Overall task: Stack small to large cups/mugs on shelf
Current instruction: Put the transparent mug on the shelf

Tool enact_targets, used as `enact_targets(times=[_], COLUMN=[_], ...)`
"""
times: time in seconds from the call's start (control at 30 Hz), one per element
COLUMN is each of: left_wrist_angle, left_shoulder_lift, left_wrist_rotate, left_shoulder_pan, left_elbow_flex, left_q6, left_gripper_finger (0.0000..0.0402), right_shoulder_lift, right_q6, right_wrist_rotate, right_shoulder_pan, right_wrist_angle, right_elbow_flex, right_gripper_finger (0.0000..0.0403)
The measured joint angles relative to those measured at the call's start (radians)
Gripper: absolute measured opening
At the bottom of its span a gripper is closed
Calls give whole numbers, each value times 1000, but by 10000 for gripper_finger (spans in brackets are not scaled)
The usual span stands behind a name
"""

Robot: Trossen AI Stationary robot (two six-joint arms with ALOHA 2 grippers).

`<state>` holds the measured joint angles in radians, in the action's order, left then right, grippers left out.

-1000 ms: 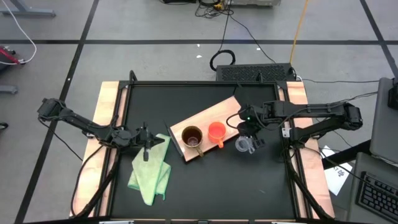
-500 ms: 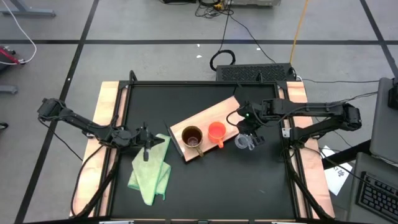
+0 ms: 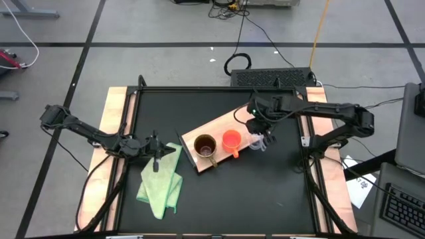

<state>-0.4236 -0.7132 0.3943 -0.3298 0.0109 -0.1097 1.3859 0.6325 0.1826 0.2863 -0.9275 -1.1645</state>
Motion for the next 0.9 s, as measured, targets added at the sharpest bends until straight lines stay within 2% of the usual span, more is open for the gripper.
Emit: enact_targets(times=[0.67, 0.9], left_wrist_angle=[10, 10], left_shoulder_lift=[0, 0], left_wrist_rotate=[0, 0], left_shoulder_pan=[0, 0], left_elbow_flex=[0, 0], left_q6=[1, 1], left_gripper_finger=[19, 19], right_shoulder_lift=[147, 149], right_q6=[201, 221], right_wrist_rotate=[2, 7], right_shoulder_pan=[160, 186], right_wrist_angle=[-25, 2], right_elbow_flex=[-117, -124], right_gripper_finger=[0, 0])
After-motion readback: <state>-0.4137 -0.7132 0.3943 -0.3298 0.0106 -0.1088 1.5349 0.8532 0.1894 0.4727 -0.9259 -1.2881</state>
